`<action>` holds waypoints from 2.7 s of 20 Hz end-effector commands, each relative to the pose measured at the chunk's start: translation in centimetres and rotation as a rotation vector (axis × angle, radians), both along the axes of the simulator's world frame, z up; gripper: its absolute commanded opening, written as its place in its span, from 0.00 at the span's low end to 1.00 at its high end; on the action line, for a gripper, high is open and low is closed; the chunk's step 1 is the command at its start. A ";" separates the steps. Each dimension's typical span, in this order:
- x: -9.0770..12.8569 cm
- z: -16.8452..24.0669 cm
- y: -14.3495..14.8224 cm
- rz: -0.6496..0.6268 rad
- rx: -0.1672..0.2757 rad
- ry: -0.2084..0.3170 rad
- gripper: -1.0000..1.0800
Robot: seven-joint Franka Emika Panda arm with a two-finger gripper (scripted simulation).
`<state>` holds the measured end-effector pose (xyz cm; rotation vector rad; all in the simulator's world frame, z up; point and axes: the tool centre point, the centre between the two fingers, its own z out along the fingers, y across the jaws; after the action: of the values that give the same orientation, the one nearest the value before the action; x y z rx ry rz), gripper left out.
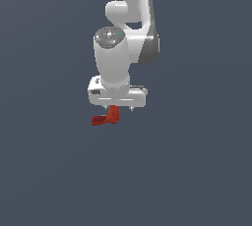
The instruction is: Pick up the object and move it to a goal position.
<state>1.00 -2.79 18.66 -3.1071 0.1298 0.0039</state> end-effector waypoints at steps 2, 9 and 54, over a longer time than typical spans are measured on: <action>-0.2 -1.1 -1.0 -0.069 0.028 0.033 1.00; -1.1 -4.6 -3.9 -0.298 0.127 0.147 1.00; -4.6 -16.1 -8.9 -0.967 0.484 0.515 0.00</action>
<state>-3.54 -11.72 2.66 -2.2061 1.3536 0.6727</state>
